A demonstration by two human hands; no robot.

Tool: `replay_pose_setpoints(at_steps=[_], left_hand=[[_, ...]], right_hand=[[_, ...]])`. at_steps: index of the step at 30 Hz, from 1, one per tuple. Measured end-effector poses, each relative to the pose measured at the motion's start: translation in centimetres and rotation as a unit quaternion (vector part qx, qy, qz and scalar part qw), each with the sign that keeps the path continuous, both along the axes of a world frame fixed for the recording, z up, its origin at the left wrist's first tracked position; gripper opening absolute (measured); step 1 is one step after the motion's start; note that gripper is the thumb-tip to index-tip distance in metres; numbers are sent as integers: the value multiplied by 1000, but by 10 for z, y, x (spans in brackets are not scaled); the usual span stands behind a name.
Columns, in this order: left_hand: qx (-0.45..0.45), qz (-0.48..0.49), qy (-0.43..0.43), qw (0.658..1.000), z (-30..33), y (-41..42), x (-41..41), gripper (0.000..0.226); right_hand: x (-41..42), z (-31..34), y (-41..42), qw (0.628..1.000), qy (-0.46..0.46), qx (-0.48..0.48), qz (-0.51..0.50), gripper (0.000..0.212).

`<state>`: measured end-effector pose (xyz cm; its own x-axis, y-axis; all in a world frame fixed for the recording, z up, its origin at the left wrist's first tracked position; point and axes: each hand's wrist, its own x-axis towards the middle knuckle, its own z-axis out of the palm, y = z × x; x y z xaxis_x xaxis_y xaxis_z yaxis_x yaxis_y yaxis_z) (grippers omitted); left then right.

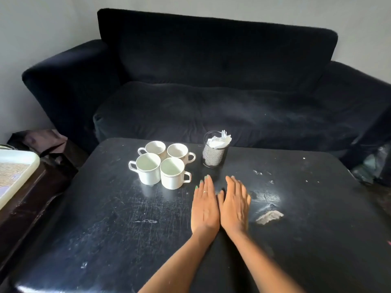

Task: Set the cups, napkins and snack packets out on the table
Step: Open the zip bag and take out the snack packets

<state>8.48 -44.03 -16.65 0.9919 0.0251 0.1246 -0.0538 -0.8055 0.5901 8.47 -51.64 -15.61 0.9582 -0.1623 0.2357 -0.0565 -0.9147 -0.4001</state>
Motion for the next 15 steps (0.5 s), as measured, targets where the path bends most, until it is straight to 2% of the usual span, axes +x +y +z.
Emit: replay_pose_setpoints(at_steps=[8,11,12,14,15], left_hand=[[46,-83,12,995,10,26,-86,54],[98,-103,-23,990,18,42,-117,44],[141,-104,-37,984,20,46,-126,47],[145,-146,15,978,24,55,-141,74],[122,-145,40,981,28,61,-148,69]], right_hand=[[-93,5,9,990,62,-105,68,51],[-125,13,16,983,-12,-158,91,37],[-134,17,18,979,2,-177,103,37],[-142,25,24,972,10,-203,119,40],[-145,29,29,968,17,-217,129,53]])
